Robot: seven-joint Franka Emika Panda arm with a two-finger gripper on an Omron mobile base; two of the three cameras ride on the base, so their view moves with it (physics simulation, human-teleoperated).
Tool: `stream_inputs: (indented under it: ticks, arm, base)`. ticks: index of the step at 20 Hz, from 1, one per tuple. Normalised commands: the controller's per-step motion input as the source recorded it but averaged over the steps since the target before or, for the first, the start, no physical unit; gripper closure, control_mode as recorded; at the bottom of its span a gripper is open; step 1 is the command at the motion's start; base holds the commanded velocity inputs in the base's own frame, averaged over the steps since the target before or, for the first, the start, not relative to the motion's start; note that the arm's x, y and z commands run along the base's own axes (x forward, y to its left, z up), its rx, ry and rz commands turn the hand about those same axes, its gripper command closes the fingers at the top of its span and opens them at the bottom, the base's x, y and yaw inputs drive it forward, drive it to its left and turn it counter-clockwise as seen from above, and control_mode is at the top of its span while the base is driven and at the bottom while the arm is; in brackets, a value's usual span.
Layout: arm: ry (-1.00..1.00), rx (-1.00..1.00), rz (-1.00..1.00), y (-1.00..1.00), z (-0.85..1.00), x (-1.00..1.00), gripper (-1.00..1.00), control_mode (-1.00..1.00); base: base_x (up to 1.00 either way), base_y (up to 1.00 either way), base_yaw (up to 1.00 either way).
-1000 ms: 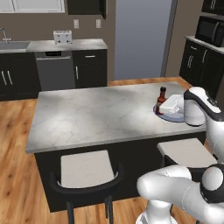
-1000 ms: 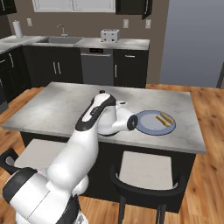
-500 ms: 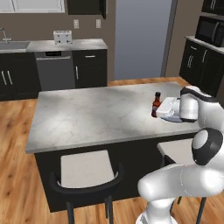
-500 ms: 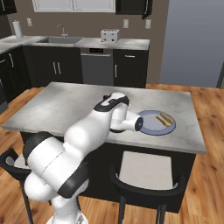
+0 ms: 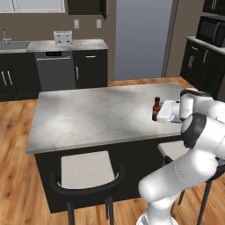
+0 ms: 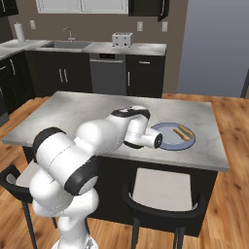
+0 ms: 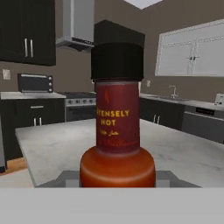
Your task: Move the hot dog bun to the plate on the dining table and place the condiment next to that plate. Then navigate to the fridge and take the sausage and place it on the plate as well.
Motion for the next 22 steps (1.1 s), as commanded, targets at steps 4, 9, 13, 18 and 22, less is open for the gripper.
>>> stream_inputs:
  ticks: [4,9,13,18,22]
  arm:
    - [0.0,-0.03,0.0,0.1,-0.07,0.19,1.0,-1.0]
    - [0.06,-0.01,0.0,0.12,-0.19,0.25,1.0,-1.0]
    - [0.09,0.0,0.0,0.06,-0.19,0.26,1.0,-1.0]
    - [0.01,0.02,0.01,0.0,-0.2,0.28,1.0,-1.0]
    - [-0.05,0.04,0.06,-0.02,-0.13,0.3,1.0,-1.0]
  base:
    - [0.0,0.0,0.0]
    - [0.0,0.0,0.0]
    - [0.0,0.0,0.0]
    - [0.0,0.0,0.0]
    - [0.0,0.0,0.0]
